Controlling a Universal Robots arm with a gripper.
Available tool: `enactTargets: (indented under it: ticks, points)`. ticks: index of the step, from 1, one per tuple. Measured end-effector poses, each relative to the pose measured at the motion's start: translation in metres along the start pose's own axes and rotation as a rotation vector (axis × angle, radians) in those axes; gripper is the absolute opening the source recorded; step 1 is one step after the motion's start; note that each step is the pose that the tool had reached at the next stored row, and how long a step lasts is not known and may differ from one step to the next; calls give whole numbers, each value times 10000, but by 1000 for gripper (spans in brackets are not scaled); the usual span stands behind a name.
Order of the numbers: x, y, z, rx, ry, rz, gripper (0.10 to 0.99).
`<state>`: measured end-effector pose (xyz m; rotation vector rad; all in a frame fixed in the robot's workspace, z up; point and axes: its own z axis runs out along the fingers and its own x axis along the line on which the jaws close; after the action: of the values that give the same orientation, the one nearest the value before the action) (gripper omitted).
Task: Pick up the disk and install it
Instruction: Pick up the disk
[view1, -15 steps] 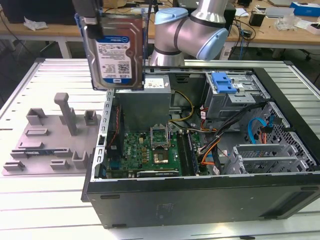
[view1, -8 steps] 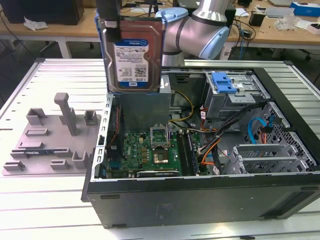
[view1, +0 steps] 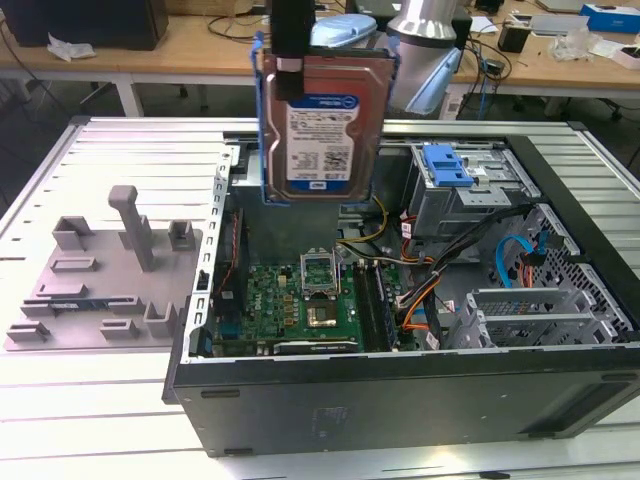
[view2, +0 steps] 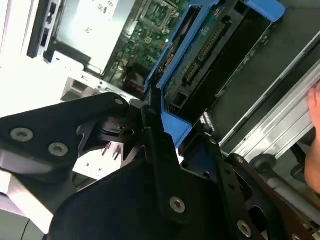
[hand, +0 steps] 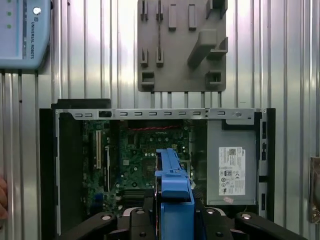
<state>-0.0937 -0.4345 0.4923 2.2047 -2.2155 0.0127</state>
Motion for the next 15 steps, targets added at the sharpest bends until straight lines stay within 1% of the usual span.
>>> enactTargets:
  ticks: [4,6,7,9,13,15]
  points:
    - [97,-175,0,-7,1,0,369]
    - [170,-293,1,-8,1,0,369]
    - [213,-364,1,-9,1,-2,369]
    - [268,-453,2,-10,1,0,369]
    - [431,-717,4,-14,0,0,369]
    - [480,-795,4,-15,0,0,369]
